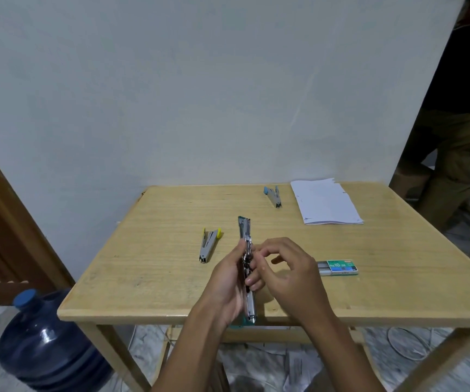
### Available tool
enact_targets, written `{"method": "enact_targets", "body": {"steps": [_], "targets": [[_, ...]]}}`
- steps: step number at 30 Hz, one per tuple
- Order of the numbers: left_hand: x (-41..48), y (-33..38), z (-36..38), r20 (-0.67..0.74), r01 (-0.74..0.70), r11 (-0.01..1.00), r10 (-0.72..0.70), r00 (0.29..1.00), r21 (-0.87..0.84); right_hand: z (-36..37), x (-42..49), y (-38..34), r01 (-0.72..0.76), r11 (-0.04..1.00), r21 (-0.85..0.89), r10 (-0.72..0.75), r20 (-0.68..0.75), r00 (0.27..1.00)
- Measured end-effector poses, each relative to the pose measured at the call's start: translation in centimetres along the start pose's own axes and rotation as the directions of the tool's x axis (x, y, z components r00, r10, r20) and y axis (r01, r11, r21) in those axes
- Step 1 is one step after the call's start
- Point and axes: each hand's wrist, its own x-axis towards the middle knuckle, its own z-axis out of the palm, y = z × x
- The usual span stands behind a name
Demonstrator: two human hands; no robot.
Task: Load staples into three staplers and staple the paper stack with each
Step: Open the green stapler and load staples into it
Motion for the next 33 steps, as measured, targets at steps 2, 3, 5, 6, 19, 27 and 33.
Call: {"method": "enact_targets", "body": {"steps": [2,3,5,6,19,27,33], "targets": [[0.0,0.2,0.0,-0.037,0.003,1.000,-0.004,0.999,-0.018,0.3,-0.4,0.3,0.048,0.999,-0.010,-0.048,-0.003,0.999],[0.1,0.3,-0.1,-0.047,0.011,1.000,-0.012,0.999,-0.029,0.5,-0.5,0.4,0.058,0.998,-0.007,-0.058,-0.001,0.998],[0.1,0.5,-0.2,-0.048,0.016,0.997,-0.020,0.999,-0.070,0.6,-0.7,0.4,0.030,0.999,0.019,-0.030,0.002,1.000],[0.1,0.5,-0.2,-0.041,0.013,0.996,-0.017,0.999,-0.083,0.6,-0.8,0.3,-0.016,0.999,0.049,0.016,0.004,1.000],[0.5,0.5,-0.1,0.011,-0.048,0.994,0.047,0.999,0.100,1.6,-0.2,-0.1,-0.280,0.958,0.063,0.266,0.167,0.949],[0.5,1.4,0.8,0.104,-0.173,0.215,0.299,0.948,0.961,2.8,1.4,-0.9,-0.575,-0.184,0.797,0.807,0.456,0.375],[1.4,2.0,1.9,0.233,-0.111,-0.393,0.279,0.932,0.913,2.8,2.0,-2.2,-0.456,-0.380,0.805,0.818,0.522,0.240]]}}
